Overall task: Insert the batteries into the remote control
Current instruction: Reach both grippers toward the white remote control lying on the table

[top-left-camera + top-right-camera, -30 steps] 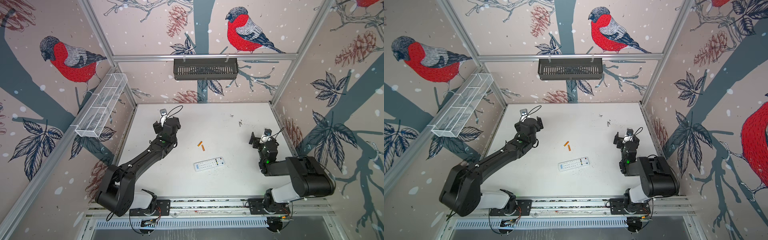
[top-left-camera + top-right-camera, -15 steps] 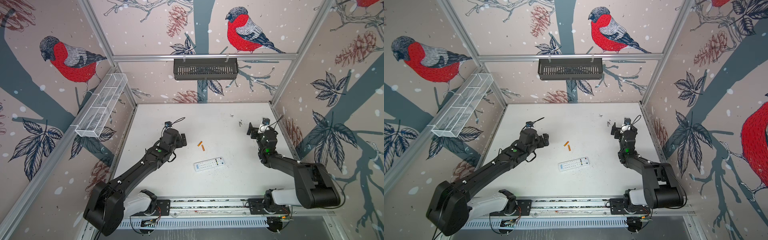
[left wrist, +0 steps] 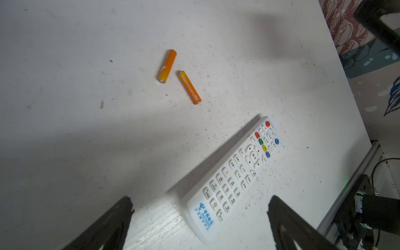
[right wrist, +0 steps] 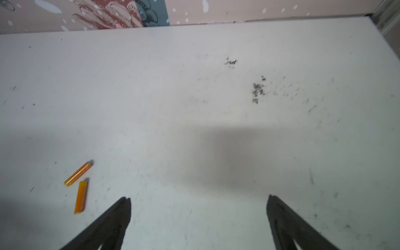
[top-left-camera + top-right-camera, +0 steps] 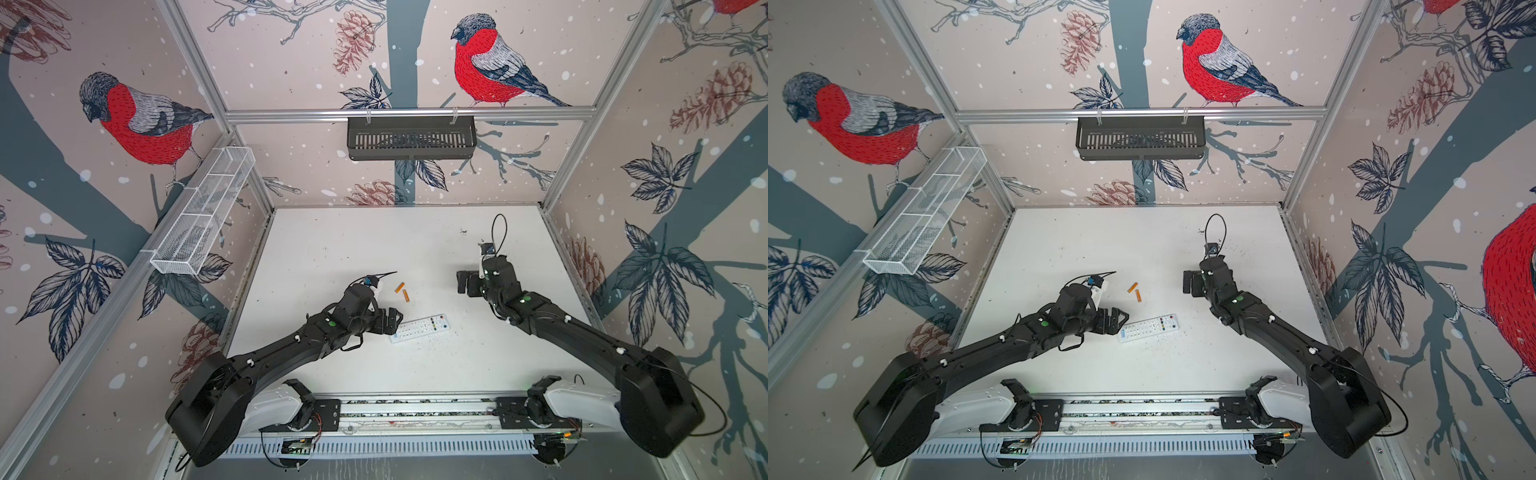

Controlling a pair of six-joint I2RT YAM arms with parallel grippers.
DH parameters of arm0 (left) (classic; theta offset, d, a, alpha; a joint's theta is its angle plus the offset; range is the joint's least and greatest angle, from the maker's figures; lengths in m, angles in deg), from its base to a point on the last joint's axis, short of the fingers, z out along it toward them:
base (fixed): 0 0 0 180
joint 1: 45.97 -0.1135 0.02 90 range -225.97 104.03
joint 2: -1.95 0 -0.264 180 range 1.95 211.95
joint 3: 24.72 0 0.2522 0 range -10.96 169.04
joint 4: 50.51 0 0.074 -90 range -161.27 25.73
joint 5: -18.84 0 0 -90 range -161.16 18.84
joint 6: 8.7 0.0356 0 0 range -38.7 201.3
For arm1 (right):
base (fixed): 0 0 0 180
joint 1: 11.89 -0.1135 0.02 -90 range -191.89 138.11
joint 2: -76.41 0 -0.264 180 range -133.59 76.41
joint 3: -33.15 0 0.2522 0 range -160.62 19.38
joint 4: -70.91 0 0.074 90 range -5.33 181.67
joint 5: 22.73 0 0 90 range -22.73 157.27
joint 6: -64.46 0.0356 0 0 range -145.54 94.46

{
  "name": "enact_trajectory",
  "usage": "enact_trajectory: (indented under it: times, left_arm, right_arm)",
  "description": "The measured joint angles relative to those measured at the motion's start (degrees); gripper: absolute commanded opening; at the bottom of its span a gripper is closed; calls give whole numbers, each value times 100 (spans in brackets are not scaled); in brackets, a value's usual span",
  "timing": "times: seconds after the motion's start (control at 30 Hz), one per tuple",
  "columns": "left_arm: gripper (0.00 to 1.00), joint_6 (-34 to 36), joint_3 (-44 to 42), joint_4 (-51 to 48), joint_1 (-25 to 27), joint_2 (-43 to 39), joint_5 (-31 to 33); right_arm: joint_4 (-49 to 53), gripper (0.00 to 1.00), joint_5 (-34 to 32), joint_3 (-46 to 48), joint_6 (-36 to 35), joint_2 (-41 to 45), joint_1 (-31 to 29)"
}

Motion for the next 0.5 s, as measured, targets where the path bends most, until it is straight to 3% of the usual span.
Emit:
enact_trajectory:
  times: [0.13,0.33,0.5]
  left_arm:
    - [98,-7,-127,369,83,319,-479]
    - [98,-13,-160,861,162,741,-822]
    - [98,-17,-151,1080,214,999,-885]
  right_arm:
    - [538,70,162,356,378,289,-557]
    - [743,40,625,719,758,326,-883]
    - [673,30,1056,896,901,-2,-1032]
